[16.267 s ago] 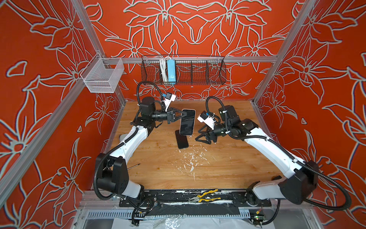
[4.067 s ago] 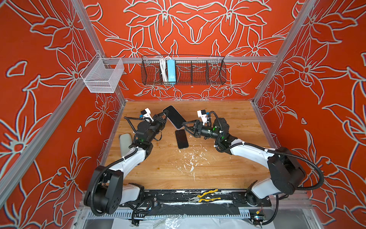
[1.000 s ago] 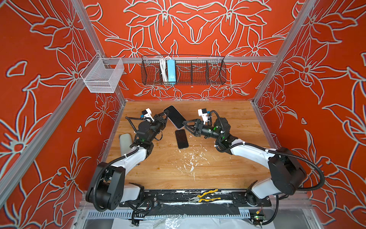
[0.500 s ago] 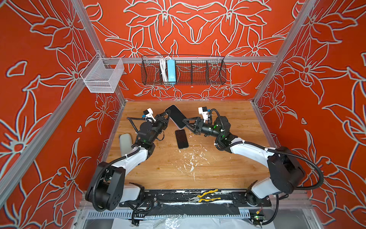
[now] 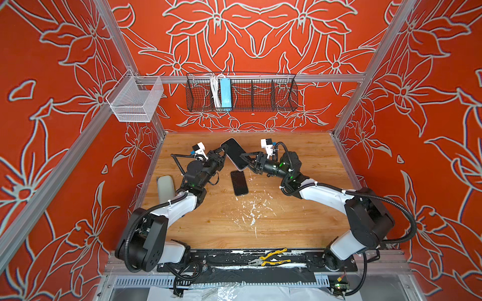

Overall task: Take the phone out of the phone case
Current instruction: Remove the phone case from the phone.

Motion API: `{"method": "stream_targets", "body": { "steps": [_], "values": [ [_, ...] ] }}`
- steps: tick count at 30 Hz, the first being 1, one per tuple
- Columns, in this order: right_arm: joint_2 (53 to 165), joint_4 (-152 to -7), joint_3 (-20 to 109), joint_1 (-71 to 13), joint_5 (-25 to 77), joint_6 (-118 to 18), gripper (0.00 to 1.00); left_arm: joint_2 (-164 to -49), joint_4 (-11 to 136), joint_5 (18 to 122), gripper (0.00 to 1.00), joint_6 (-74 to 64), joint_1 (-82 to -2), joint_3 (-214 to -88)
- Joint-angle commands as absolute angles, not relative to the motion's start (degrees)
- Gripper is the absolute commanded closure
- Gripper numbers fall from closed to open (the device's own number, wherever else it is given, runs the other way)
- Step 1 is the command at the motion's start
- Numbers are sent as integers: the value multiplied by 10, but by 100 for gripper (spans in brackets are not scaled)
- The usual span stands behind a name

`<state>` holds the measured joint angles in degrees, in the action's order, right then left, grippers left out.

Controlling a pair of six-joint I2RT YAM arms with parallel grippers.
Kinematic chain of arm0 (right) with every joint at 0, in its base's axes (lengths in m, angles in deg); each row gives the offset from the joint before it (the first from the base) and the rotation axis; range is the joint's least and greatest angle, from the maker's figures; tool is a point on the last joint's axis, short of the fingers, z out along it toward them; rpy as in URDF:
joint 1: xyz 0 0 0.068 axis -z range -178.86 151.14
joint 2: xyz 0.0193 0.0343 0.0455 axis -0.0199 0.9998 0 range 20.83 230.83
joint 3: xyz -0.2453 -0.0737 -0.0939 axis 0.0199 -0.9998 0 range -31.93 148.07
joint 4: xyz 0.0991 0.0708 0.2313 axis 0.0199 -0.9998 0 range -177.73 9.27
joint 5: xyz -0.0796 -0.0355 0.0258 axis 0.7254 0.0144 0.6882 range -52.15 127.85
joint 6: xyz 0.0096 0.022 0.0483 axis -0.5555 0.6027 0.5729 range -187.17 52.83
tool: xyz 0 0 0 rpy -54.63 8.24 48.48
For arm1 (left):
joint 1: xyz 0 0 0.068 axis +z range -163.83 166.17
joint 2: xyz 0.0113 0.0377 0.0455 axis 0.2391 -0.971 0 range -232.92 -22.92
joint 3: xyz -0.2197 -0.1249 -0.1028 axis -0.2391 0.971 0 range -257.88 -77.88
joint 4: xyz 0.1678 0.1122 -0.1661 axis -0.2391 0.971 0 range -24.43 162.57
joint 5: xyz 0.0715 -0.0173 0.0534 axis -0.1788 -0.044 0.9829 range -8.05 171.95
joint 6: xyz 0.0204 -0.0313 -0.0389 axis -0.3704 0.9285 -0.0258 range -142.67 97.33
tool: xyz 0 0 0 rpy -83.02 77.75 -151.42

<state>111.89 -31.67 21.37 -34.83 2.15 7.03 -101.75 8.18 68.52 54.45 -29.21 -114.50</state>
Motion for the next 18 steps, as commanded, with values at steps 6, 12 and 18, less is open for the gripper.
{"method": "stream_targets", "body": {
  "steps": [6,12,18],
  "values": [
    [1104,-279,193,-355,30,76,64,-1059,16,668,100,545,-297,-1182],
    [1094,-290,186,-355,42,63,80,-1064,13,663,100,538,-297,-1171],
    [1086,-290,186,-354,56,55,82,-1044,19,673,100,527,-298,-1147]
  ]
}}
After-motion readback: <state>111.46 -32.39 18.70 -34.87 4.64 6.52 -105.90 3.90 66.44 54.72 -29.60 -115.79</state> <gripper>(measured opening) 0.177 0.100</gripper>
